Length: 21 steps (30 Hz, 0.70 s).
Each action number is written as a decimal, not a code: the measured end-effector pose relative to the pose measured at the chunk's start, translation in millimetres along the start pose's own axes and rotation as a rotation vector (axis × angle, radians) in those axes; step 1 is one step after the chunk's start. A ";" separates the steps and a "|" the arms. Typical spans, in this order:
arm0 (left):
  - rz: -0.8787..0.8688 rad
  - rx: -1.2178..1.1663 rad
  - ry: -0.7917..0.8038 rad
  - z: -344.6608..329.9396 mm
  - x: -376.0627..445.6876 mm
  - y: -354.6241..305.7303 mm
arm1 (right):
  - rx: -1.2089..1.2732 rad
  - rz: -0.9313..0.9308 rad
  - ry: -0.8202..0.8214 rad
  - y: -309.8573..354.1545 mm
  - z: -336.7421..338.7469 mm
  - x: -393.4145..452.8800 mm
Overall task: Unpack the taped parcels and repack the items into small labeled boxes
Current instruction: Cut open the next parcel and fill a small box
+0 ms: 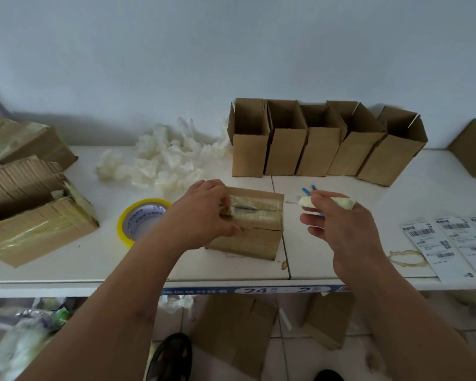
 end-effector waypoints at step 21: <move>0.062 -0.011 -0.042 -3.2 2.7 4.8 | -0.241 0.096 0.077 -1.3 -4.5 -18.9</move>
Point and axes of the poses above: each hand's wrist, its own x-axis towards the middle knuckle, its own z-axis out of the back of the hand, y = z × x, the point moved 10 cm from there along x, towards the middle knuckle, and after that the axes turned 2 degrees about -y, right-handed, at the moved point
